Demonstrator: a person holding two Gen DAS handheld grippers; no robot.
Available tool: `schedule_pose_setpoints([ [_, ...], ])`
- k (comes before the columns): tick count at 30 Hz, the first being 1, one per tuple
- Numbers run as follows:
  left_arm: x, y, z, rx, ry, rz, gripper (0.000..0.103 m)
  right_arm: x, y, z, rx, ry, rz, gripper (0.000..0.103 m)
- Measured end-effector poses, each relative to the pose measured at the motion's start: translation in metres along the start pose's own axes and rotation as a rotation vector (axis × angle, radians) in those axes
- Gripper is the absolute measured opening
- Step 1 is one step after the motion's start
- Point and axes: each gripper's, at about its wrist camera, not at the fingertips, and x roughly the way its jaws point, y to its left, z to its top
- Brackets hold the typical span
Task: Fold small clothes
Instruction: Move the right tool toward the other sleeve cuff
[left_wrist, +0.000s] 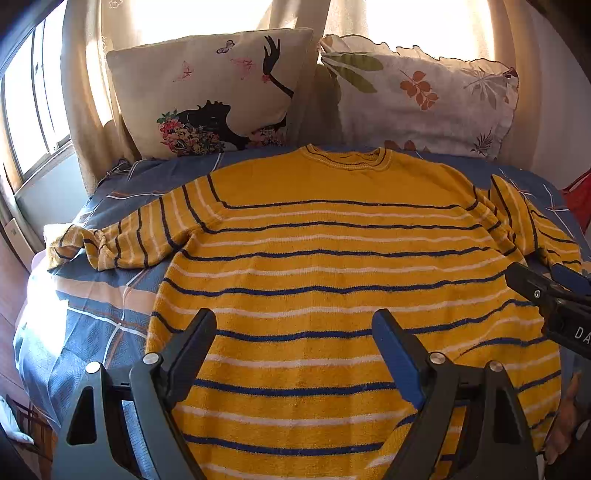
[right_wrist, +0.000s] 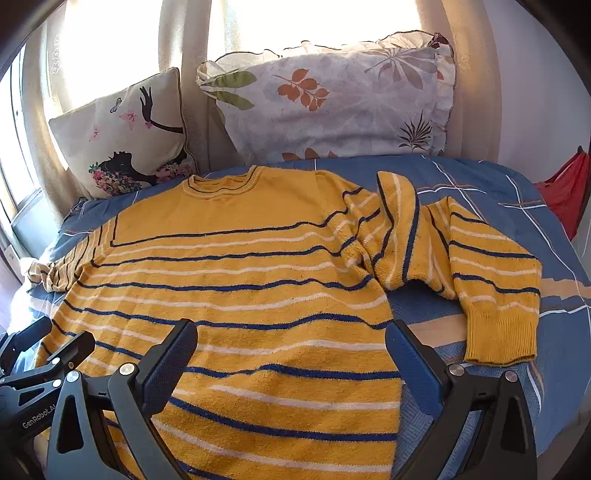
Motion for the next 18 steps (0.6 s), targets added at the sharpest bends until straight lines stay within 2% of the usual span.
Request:
schedule_pose_setpoints([
  [18,0.002,0.0017,-0.003,-0.022,0.012,-0.034,0.085,0.0048,0.0073,-0.0044,-0.02,0.012,-0.008,0.103],
])
